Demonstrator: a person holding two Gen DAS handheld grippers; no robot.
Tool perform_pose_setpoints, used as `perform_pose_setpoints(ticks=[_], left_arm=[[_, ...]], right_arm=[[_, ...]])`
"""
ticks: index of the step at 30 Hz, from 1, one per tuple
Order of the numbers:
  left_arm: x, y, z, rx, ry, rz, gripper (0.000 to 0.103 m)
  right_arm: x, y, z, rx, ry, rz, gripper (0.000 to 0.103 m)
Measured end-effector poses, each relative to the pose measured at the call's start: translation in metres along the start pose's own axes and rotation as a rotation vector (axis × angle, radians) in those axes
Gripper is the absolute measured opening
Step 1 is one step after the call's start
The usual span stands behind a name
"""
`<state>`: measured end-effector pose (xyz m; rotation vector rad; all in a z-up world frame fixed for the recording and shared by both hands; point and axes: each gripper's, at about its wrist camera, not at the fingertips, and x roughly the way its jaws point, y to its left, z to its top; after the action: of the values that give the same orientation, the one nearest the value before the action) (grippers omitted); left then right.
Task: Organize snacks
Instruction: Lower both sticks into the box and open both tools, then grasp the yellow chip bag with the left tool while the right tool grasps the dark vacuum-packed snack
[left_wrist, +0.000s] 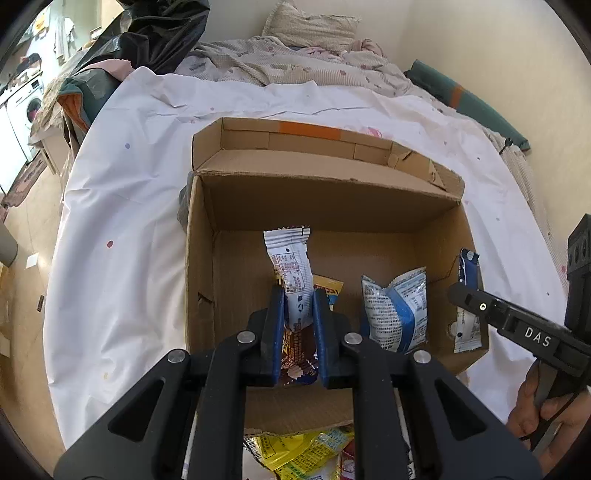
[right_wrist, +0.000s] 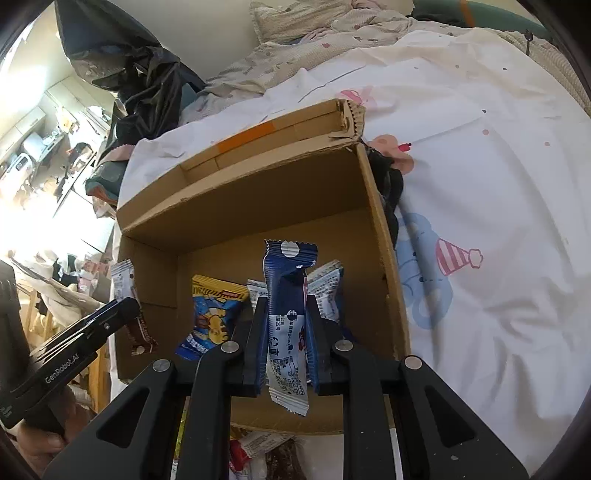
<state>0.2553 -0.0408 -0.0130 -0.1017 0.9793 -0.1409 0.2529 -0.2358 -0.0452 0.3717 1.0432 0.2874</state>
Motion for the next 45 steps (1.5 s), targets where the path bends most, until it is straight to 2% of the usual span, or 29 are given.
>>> perform_pose_setpoints(ticks=[3, 10, 11, 13, 14, 15, 17, 18, 20, 22, 24, 28, 38, 45], left_arm=[[-0.002, -0.001, 0.001, 0.004, -0.002, -0.010, 0.013], [-0.002, 0.002, -0.001, -0.004, 0.008, -0.003, 0.014], [-0.001, 0.003, -0.002, -0.008, 0.012, -0.007, 0.016], [0.001, 0.004, -0.002, -0.017, 0.027, -0.016, 0.037], [0.001, 0.003, -0.003, -0.015, 0.030, -0.021, 0.057], [0.001, 0.002, -0.004, -0.011, 0.030, -0.024, 0.071], [-0.002, -0.002, -0.005, 0.005, 0.012, -0.032, 0.077], [-0.003, -0.004, -0.006, 0.015, 0.005, -0.034, 0.078], [-0.005, -0.009, -0.006, 0.039, -0.002, -0.034, 0.080], [-0.007, -0.011, -0.007, 0.051, -0.011, -0.035, 0.080], [-0.008, -0.010, -0.006, 0.050, -0.017, -0.038, 0.080], [-0.011, -0.004, -0.005, 0.020, -0.022, -0.050, 0.081], [-0.036, 0.006, -0.010, 0.027, -0.086, -0.003, 0.081], [-0.055, 0.017, -0.028, 0.005, -0.089, 0.012, 0.083]], right_arm=[[0.004, -0.003, -0.001, -0.001, 0.018, -0.031, 0.019], [0.006, -0.005, -0.003, 0.017, 0.031, -0.024, 0.022], [0.006, -0.005, -0.003, 0.016, 0.031, -0.022, 0.022], [0.004, -0.004, -0.003, 0.013, 0.024, -0.018, 0.022], [0.003, -0.003, -0.003, 0.012, 0.021, -0.015, 0.022], [0.003, -0.003, -0.003, 0.010, 0.018, -0.011, 0.022], [0.001, -0.003, -0.002, 0.017, 0.010, -0.002, 0.022], [0.001, -0.003, -0.002, 0.020, 0.008, -0.002, 0.022], [-0.001, -0.005, 0.000, 0.032, 0.002, -0.008, 0.031], [-0.003, -0.006, 0.000, 0.047, -0.008, 0.010, 0.061], [-0.008, -0.008, 0.001, 0.062, -0.027, 0.026, 0.079], [-0.013, -0.008, 0.003, 0.063, -0.044, 0.034, 0.080], [-0.033, -0.002, -0.002, 0.053, -0.088, 0.054, 0.080], [-0.045, 0.006, -0.020, 0.028, -0.066, 0.056, 0.080]])
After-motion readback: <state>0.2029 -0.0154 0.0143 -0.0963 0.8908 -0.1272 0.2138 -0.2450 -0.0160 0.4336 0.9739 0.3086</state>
